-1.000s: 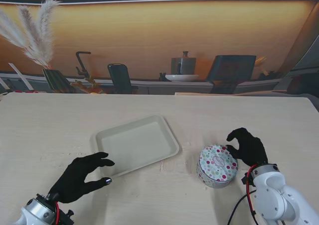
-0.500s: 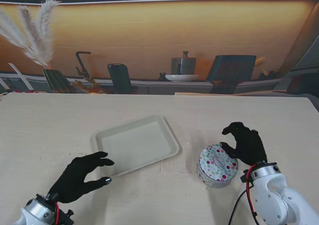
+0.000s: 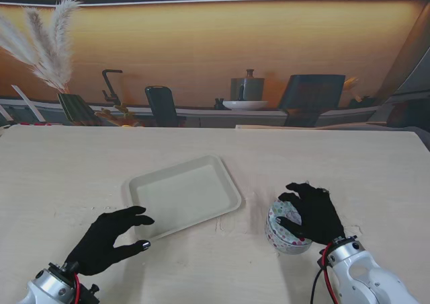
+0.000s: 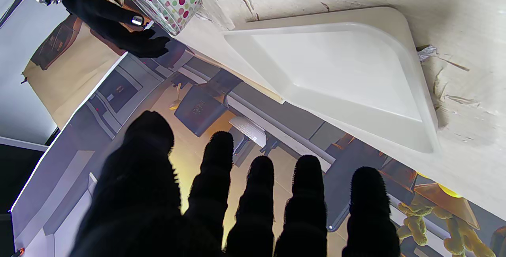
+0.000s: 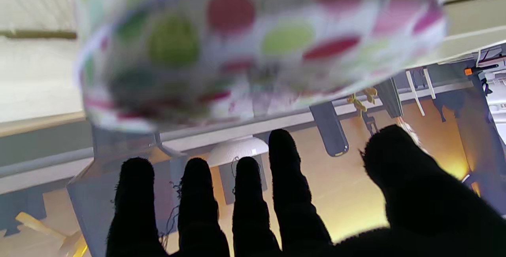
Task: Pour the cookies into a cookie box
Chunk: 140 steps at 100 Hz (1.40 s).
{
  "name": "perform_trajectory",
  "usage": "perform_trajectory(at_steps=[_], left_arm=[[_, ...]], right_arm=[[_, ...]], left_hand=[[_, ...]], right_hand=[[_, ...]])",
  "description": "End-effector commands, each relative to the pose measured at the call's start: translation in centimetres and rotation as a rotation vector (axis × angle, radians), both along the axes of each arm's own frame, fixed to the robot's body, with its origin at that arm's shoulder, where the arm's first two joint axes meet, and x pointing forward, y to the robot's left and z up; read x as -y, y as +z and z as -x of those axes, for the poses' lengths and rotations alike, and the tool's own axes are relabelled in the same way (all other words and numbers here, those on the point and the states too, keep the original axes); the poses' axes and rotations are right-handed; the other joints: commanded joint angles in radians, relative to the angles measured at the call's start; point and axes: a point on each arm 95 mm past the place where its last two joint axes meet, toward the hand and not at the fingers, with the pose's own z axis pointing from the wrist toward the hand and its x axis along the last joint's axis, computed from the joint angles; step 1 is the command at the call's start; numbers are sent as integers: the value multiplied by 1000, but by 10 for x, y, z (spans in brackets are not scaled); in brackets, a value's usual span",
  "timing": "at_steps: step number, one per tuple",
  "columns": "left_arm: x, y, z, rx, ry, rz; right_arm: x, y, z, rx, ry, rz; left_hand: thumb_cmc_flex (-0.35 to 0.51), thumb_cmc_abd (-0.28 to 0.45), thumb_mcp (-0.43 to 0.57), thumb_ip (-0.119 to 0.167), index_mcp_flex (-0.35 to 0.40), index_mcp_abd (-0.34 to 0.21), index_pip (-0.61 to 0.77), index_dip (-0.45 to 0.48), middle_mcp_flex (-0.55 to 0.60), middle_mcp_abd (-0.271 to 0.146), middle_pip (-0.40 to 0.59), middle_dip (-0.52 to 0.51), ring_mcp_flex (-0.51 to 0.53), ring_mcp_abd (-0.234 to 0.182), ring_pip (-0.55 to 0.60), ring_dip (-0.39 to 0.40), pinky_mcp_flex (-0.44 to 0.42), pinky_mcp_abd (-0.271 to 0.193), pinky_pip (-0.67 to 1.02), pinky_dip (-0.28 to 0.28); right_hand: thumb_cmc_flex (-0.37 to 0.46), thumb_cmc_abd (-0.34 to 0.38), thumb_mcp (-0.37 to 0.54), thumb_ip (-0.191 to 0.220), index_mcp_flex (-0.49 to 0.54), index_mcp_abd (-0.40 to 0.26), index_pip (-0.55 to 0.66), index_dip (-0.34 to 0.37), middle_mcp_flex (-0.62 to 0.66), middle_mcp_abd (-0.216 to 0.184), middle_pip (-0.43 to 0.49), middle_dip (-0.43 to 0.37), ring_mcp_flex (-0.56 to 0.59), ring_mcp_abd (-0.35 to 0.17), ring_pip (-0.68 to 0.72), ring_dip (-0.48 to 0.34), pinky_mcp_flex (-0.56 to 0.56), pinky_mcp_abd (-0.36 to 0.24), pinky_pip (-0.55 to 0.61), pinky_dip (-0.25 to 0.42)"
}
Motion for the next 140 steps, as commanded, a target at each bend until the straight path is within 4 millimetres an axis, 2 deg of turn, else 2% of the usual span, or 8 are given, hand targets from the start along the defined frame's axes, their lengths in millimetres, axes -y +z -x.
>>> perform_trajectory(at_steps=[1, 39, 86, 118, 140], left_arm=[[2, -2, 4, -18, -10, -4], [3, -3, 4, -28, -10, -9], [3, -3, 4, -30, -9, -11], [3, -3, 3, -32, -7, -12], [3, -3, 4, -27, -8, -12]], right_arm=[[-3, -12, 5, -45, -9, -6], [-6, -37, 9, -91, -48, -28], [3, -53, 21, -97, -109, -42], [7, -60, 29, -96, -144, -59], [6, -55, 29, -70, -145, -83]], left_hand=[[23, 58, -17, -11, 15, -12, -19, -3, 14, 0, -5, -6, 21, 2, 11, -4, -2, -2, 18, -9], [23, 61, -19, -11, 18, -13, -18, -3, 14, -2, -4, -6, 24, 6, 15, -2, -2, 0, 20, -11], [23, 63, -20, -11, 18, -15, -17, -2, 13, -3, -4, -7, 27, 6, 18, -1, -1, 0, 22, -12], [24, 64, -20, -11, 21, -14, -16, -1, 14, -4, -3, -7, 28, 7, 20, -1, -1, 0, 24, -12], [24, 65, -20, -11, 22, -14, -15, 0, 15, -3, -2, -7, 29, 7, 21, -1, 0, 0, 25, -12]], right_hand=[[-29, 21, -8, 33, -48, -34, -16, -17, -38, -21, -26, -12, -40, -37, -9, -16, -20, -30, -27, -13], [-26, 31, -7, 36, -87, -32, -7, -19, -35, -18, -74, -32, -55, -44, -10, -18, -12, -49, -32, -17], [-20, 35, 10, 39, -120, -7, 29, -9, -35, -3, -101, -41, -58, -42, 7, -11, 4, -47, 9, -7], [-18, 32, 19, 40, -130, -2, 38, -10, -34, 0, -104, -41, -55, -39, 12, -9, 9, -43, 21, -8], [-20, 35, 19, 39, -129, -5, 43, -10, -32, 0, -104, -40, -53, -39, 15, -8, 9, -42, 25, -8]])
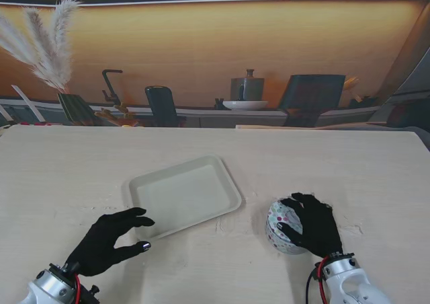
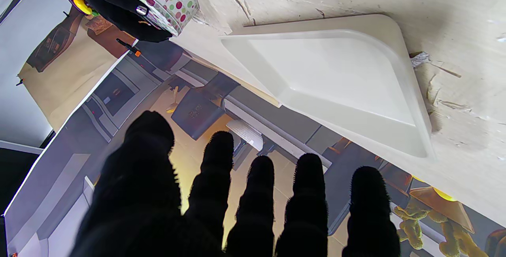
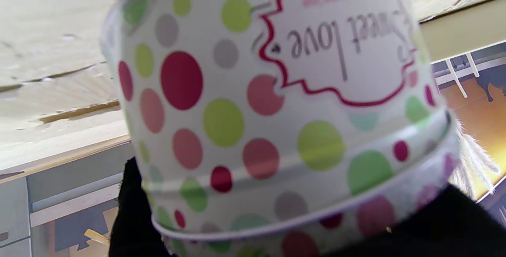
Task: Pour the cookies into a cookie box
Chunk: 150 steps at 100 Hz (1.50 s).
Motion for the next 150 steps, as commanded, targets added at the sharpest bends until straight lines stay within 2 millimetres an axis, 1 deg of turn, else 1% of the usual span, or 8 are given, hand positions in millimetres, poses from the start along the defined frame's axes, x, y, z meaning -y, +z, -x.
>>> perform_trajectory(at_steps=[1, 34, 78, 87, 106, 119, 139, 150], left_arm=[[3, -1, 3, -10, -11, -3], [1, 1, 4, 4, -4, -1], [0, 2, 4, 10, 1, -1], [0, 2, 4, 14, 3, 0], [1, 1, 4, 15, 1, -3], [2, 1, 4, 20, 2, 2], [4, 0, 3, 25, -1, 9], [6, -1, 3, 25, -3, 9]], right_arm=[[5, -14, 12, -54, -11, 6], [6, 4, 11, 4, -16, -31], [3, 19, 10, 50, -5, -62], [1, 25, 12, 75, -1, -78], [-9, 42, 19, 133, 23, -122], [-19, 52, 24, 159, 49, -152], [-40, 64, 30, 200, 94, -188], [-51, 68, 34, 217, 116, -205]], left_hand=[[24, 64, -20, -11, 22, -15, -15, 0, 15, -3, -2, -7, 18, -2, 9, -1, -1, 0, 18, -10], [24, 64, -20, -11, 23, -15, -15, -1, 18, -2, -1, -7, 20, -1, 10, -1, 0, 2, 19, -10], [24, 64, -20, -10, 21, -14, -16, -1, 15, -2, -1, -7, 20, -2, 9, -2, -1, 2, 20, -12], [23, 64, -20, -10, 21, -14, -17, -2, 18, -2, 0, -7, 19, -1, 9, -2, -1, 2, 20, -12], [24, 63, -19, -10, 13, -12, -21, -4, 16, -4, -1, -7, 14, -7, 4, -4, -6, -7, 13, -16], [24, 61, -18, -10, 11, -10, -23, -6, 20, -1, 0, -7, 13, -7, 2, -6, -10, -8, 5, -20], [24, 60, -15, -9, 3, -8, -27, -9, 22, -3, 1, -7, 12, -9, -3, -9, -12, -11, -8, -28], [23, 58, -15, -9, 4, -8, -27, -10, 23, -2, 2, -7, 10, -12, -5, -11, -13, -12, -14, -32]], right_hand=[[13, -23, 47, 42, 12, 63, 72, 30, -32, -1, -17, -13, -3, -9, 28, 12, -6, -17, 11, -6], [11, -18, 45, 42, 17, 63, 74, 28, -32, 1, -3, -7, 2, -5, 27, 12, -7, -14, 11, -9], [12, -18, 43, 42, 21, 62, 73, 26, -34, 3, 9, -2, 4, -5, 25, 11, -6, -10, 11, -12], [11, -20, 42, 42, 26, 64, 75, 26, -30, 14, 16, 1, 13, 1, 29, 12, -1, -5, 14, -12], [14, -35, 50, 43, 39, 73, 104, 39, -36, 31, 89, 30, 58, 22, 64, 30, 33, 22, 57, 11], [20, -59, 66, 43, 91, 78, 127, 51, -38, 44, 155, 54, 112, 44, 88, 42, 70, 49, 95, 26], [33, -96, 90, 42, 138, 86, 136, 58, 58, 66, 190, 64, 203, 69, 130, 62, 131, 82, 151, 45], [35, -111, 99, 40, 165, 87, 134, 59, 92, 73, 190, 65, 233, 78, 142, 68, 145, 93, 165, 48]])
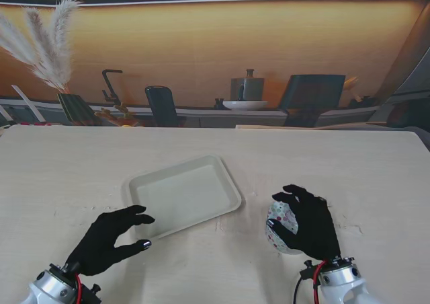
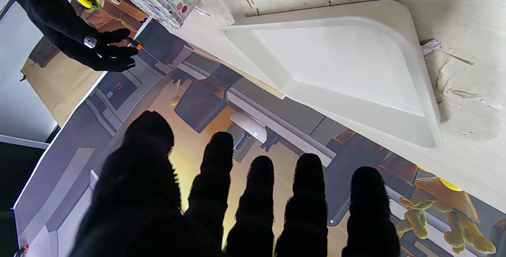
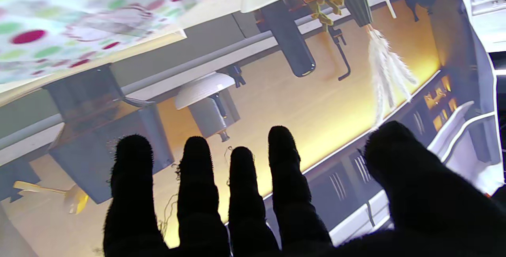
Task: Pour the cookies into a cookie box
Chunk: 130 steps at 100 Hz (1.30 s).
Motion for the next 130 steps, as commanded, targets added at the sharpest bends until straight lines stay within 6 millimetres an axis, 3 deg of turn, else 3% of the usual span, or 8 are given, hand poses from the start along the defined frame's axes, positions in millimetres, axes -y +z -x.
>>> perform_trajectory(at_steps=[1, 43, 82, 111, 130], left_arm=[[4, -2, 2, -12, -12, 0], [17, -10, 0, -3, -33, 3], [24, -13, -3, 46, -27, 20], [27, -19, -10, 41, -25, 32], [28, -22, -14, 66, -17, 56]], right_arm=[[-13, 4, 4, 4, 30, -16], [-51, 5, 5, 25, 123, -67], [-66, 6, 4, -26, 215, -68], [-68, 2, -5, -72, 227, -83], [-68, -3, -11, -106, 236, -112]], left_hand=[[24, 58, -15, -9, 4, -8, -15, -9, 24, -2, 2, -7, 9, -13, -7, -11, -13, -12, -15, -20], [5, 49, -18, -9, -50, -8, -39, -26, -11, -18, -21, -29, -29, -49, -80, -60, -40, -34, -102, -62], [-14, 32, -22, -12, -104, -19, -78, -62, -50, -41, -45, -73, -50, -72, -141, -115, -41, -33, -146, -72], [-27, 33, -28, -20, -144, -28, -85, -76, -57, -53, -36, -79, -37, -75, -129, -112, -32, -32, -135, -55], [-24, 10, -30, -28, -150, -25, -86, -87, -27, -64, -17, -75, -10, -106, -124, -114, -29, -32, -124, -43]], right_hand=[[17, -13, 15, 24, 21, 11, -2, 8, 23, 5, 0, 0, 29, 34, 16, 16, 7, 20, 21, 14], [22, -142, 81, 11, 94, 12, -26, 16, 152, 18, -44, -6, 155, 54, 29, 23, 73, 60, 58, 23], [10, -140, 31, 10, -2, 10, -75, 2, 100, 4, -75, -13, 186, 50, 27, 22, 83, 43, 61, 34], [-4, -103, -20, 19, -38, 55, -137, -38, 117, 40, -124, -33, 216, 70, 18, 17, 103, 46, 57, 42], [-14, -83, -45, 24, -31, 107, -150, -52, 197, 56, -150, -41, 239, 75, -4, 5, 122, 39, 48, 38]])
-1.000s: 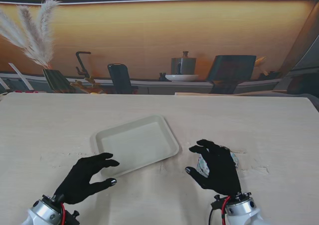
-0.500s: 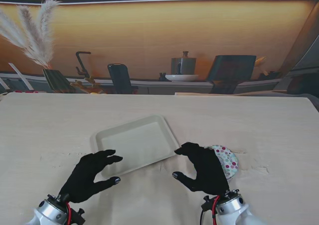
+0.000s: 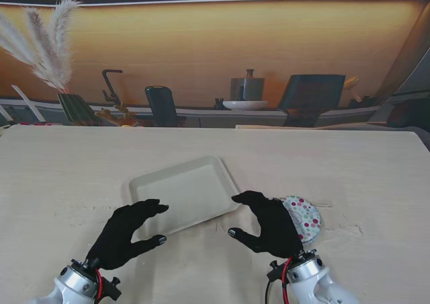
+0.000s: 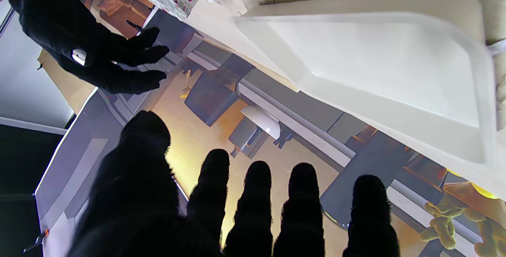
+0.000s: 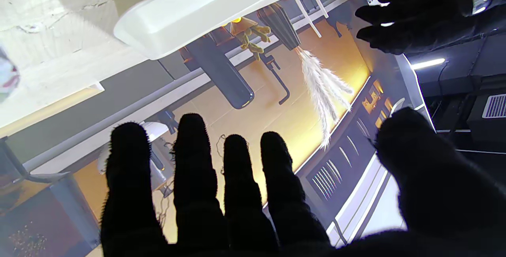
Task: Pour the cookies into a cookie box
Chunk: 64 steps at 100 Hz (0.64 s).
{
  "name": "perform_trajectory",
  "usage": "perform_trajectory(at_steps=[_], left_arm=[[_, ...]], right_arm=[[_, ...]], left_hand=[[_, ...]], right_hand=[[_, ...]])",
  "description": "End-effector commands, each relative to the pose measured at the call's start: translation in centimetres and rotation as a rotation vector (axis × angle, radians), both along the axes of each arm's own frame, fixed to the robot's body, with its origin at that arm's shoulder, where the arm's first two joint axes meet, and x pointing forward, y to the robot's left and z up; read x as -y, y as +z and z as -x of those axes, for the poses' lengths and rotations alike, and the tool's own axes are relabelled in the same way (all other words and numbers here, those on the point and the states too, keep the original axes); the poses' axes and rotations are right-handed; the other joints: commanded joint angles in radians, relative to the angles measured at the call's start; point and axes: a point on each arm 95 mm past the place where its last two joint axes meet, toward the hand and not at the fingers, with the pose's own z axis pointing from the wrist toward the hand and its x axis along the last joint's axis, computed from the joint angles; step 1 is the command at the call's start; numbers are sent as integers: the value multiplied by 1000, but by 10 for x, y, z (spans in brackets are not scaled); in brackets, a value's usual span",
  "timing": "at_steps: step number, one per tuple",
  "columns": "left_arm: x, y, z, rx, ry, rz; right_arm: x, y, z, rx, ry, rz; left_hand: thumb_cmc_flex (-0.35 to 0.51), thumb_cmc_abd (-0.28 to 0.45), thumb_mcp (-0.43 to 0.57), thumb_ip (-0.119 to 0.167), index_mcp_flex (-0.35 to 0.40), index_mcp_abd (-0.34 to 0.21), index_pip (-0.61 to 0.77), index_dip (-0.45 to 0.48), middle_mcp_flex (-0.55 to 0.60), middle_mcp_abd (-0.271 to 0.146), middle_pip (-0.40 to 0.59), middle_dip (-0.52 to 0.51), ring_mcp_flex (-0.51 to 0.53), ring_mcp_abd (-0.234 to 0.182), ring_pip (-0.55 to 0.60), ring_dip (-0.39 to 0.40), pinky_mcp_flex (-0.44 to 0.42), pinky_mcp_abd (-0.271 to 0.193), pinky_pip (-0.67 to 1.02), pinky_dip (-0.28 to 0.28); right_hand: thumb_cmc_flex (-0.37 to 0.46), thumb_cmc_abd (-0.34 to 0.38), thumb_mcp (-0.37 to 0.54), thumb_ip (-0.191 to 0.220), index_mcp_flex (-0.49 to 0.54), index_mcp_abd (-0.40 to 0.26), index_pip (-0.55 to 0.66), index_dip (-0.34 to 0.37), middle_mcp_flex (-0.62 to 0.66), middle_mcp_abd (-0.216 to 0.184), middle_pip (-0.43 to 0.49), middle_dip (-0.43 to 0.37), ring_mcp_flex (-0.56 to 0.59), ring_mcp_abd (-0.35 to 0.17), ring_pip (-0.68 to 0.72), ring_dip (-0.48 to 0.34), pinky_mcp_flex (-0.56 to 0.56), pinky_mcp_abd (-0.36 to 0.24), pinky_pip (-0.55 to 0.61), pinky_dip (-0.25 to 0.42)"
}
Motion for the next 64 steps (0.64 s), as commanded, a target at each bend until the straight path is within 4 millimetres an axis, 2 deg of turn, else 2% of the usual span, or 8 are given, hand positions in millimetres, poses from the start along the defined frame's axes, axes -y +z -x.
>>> perform_trajectory(at_steps=[1, 29, 64], left_arm=[[3, -1, 1, -3, -11, 4], [4, -2, 1, 8, -13, 12], [4, -2, 1, 6, -20, 16]], right_arm=[[-3, -3, -1, -23, 17, 2], [-4, -7, -5, -61, 21, -27], [-3, -6, -3, -70, 7, -30]], left_hand=[[-10, 8, -21, -29, -22, -14, -14, -12, 3, -38, 12, -11, 15, -48, 0, -15, -3, -29, 10, 17], [-9, -5, -14, -32, -30, -15, -8, -18, 14, -46, 21, -12, 33, -60, -3, -33, -1, -25, 22, 24], [-14, -14, -4, -31, -29, -15, 0, -19, 16, -47, 24, -14, 34, -42, 12, -33, -1, -20, 40, 30]], right_hand=[[-22, 16, -24, 24, -24, 25, -31, -20, 31, 2, -16, -8, 25, 41, -26, -12, 9, 1, -4, 5], [-19, 22, -39, 26, -5, 13, -35, -25, 65, -3, -21, -7, 28, 43, -33, -15, 5, 12, -1, -1], [-20, 25, -45, 28, -1, 11, -32, -24, 71, 0, -19, -4, 27, 43, -33, -15, 1, 16, 2, -1]])
